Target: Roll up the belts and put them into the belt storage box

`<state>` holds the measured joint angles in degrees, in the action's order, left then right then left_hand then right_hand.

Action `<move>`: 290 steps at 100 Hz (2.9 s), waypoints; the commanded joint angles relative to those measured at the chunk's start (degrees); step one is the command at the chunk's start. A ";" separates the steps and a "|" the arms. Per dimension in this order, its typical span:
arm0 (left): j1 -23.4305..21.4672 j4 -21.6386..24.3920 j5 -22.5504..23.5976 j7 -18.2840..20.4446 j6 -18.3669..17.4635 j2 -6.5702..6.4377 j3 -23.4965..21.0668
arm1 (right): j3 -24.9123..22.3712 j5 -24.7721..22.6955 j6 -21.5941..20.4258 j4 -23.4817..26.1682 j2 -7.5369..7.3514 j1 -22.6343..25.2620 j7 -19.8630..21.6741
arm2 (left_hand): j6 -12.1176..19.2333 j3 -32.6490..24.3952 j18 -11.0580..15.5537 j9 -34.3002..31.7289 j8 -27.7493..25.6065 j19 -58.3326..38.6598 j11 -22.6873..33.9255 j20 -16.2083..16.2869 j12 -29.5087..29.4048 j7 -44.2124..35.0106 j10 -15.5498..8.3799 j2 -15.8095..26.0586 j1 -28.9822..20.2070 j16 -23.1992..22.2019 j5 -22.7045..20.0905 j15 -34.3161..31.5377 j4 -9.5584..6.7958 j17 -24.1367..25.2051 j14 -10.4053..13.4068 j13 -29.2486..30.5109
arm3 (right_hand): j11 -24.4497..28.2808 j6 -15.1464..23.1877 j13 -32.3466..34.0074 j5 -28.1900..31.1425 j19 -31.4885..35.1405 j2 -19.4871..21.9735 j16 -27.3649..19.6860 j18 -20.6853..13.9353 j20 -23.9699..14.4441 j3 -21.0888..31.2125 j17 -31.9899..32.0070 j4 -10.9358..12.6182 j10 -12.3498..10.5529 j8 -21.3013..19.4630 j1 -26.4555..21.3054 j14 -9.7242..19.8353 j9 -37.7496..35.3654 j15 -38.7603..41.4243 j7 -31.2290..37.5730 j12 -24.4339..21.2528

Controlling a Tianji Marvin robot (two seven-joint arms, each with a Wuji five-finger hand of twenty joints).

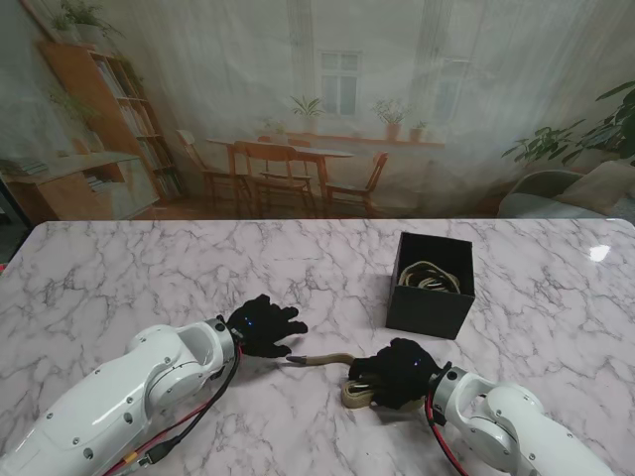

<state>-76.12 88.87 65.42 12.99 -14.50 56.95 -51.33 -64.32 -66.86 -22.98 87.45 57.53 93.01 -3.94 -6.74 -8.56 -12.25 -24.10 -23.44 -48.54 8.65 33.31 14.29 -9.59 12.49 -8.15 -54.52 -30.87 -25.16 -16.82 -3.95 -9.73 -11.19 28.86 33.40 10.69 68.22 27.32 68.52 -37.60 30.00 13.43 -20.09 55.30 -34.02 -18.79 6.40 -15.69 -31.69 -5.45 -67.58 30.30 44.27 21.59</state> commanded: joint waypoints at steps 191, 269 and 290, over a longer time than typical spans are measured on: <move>1.23 -4.09 -2.84 0.30 4.72 0.51 2.50 | 1.19 0.28 2.08 -1.45 0.10 0.83 0.20 | 9.28 -6.47 7.43 -31.40 -15.93 -27.16 9.78 7.21 40.36 -41.44 -5.83 -8.46 -18.34 -22.09 -13.93 -25.81 4.37 -24.05 3.34 26.73 | 1.36 -2.54 0.86 2.07 0.83 2.73 -1.22 -0.56 -0.26 7.56 -0.10 4.03 -10.48 1.64 -5.46 5.31 -5.56 -1.04 4.34 0.08; -1.04 -3.14 -0.69 1.61 4.32 0.17 -0.76 | 1.88 1.19 1.85 -2.49 0.27 0.18 -0.87 | 9.10 -6.80 7.27 -31.59 -16.13 -26.95 9.68 7.74 40.48 -41.23 -7.37 -8.67 -18.13 -22.06 -13.67 -25.94 4.41 -23.79 3.53 26.51 | 2.02 -4.25 1.06 2.88 0.63 2.03 -1.25 -0.61 0.29 7.85 -0.28 3.87 -10.81 -0.34 -4.86 5.76 -5.75 -1.19 10.54 0.13; -2.75 -1.78 0.78 1.38 3.55 0.13 -3.18 | 2.44 1.14 2.73 -2.83 0.33 -0.06 -1.53 | 9.05 -6.90 7.15 -31.38 -16.15 -26.84 9.59 7.82 40.46 -41.15 -6.15 -8.50 -18.01 -21.93 -13.66 -25.89 4.35 -23.74 3.55 26.49 | 3.68 -0.83 1.48 6.63 0.83 0.66 -1.05 0.01 0.20 6.22 -0.12 2.94 -10.72 -2.64 -3.81 5.26 -6.64 -0.66 19.39 0.15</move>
<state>-78.43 87.21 65.29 13.35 -11.14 58.10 -53.36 -62.05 -65.04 -21.44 86.65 58.43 92.29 -5.86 6.37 -10.89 -7.22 -53.89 -36.78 -73.10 17.19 39.74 53.73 -41.75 5.27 -16.48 -67.32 -52.53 -33.60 -40.97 3.03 -32.81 -7.47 54.00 30.46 6.58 68.12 28.04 68.52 -38.18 30.26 13.43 -20.09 55.33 -34.20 -18.78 4.37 -15.26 -31.09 -2.96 -68.08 30.15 54.45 21.57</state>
